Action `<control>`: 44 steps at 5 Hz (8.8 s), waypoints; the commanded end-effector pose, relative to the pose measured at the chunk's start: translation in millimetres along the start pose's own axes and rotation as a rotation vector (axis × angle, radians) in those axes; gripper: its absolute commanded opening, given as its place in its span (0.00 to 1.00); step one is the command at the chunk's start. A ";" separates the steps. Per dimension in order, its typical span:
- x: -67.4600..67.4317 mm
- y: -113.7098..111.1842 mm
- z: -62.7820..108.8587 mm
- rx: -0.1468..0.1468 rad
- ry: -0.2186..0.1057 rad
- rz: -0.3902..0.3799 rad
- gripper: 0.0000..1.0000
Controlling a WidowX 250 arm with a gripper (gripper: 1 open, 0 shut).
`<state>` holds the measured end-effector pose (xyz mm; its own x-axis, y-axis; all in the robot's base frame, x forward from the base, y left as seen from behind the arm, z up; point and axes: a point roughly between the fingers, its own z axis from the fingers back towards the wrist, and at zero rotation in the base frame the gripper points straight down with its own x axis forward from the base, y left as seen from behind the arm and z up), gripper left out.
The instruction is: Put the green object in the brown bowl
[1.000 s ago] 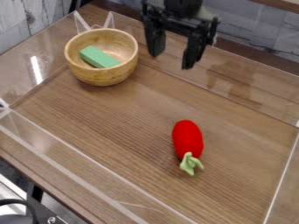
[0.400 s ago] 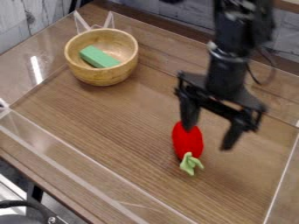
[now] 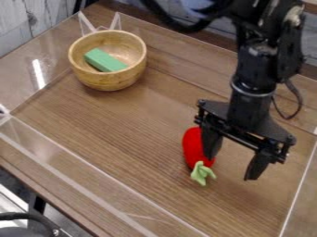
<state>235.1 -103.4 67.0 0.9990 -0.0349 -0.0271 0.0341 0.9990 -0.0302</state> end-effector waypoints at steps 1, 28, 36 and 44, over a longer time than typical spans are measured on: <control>5.5 4.0 -4.9 0.000 -0.017 0.014 1.00; 11.7 39.1 34.8 -0.061 -0.149 0.051 1.00; -6.7 43.2 7.1 -0.052 -0.097 0.006 1.00; -7.0 60.8 -53.9 -0.004 -0.018 0.037 1.00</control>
<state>229.6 -55.0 20.7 0.9993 -0.0316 0.0178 0.0324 0.9984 -0.0453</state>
